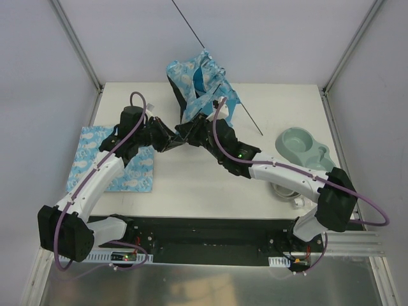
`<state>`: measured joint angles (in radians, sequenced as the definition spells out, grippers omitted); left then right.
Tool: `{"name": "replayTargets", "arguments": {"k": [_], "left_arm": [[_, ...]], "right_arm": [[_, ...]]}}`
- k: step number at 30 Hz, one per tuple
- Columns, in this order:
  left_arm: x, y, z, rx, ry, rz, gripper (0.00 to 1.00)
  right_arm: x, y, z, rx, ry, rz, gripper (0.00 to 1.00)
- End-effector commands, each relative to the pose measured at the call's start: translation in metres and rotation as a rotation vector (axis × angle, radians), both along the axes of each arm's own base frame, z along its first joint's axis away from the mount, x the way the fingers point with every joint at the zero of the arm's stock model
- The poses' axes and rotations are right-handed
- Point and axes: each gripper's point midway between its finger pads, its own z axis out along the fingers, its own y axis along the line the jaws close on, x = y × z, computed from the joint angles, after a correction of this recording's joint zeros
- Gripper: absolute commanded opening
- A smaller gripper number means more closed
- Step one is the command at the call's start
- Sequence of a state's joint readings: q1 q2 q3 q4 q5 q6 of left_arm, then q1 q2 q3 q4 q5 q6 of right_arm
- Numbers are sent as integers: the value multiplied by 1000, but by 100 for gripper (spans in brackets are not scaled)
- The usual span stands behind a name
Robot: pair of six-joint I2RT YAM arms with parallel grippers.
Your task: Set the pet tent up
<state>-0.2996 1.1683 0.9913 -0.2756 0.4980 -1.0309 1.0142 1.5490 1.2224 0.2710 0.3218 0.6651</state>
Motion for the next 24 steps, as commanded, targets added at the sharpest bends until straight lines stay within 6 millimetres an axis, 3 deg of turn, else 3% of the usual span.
{"name": "replayTargets", "arguments": {"k": [1,7,8,10,12,24], "left_arm": [[15,3,13,-2,-76,15,0],[16,2,14,10,-90,4,0],[17,3,14,12,-92,4,0],[16,2,14,15,-92,-2,0],[15,3,13,21,-98,-8,0],[2,7,14,134,-283,-157,0]], "right_arm": [[-17,6,5,28,21,95,23],[-25,11,-6,34,58,143,23],[-26,12,-7,39,61,147,19],[-25,12,-8,41,59,145,0],[-21,10,-5,43,47,127,0],[42,-24,30,174,-65,-126,0]]}}
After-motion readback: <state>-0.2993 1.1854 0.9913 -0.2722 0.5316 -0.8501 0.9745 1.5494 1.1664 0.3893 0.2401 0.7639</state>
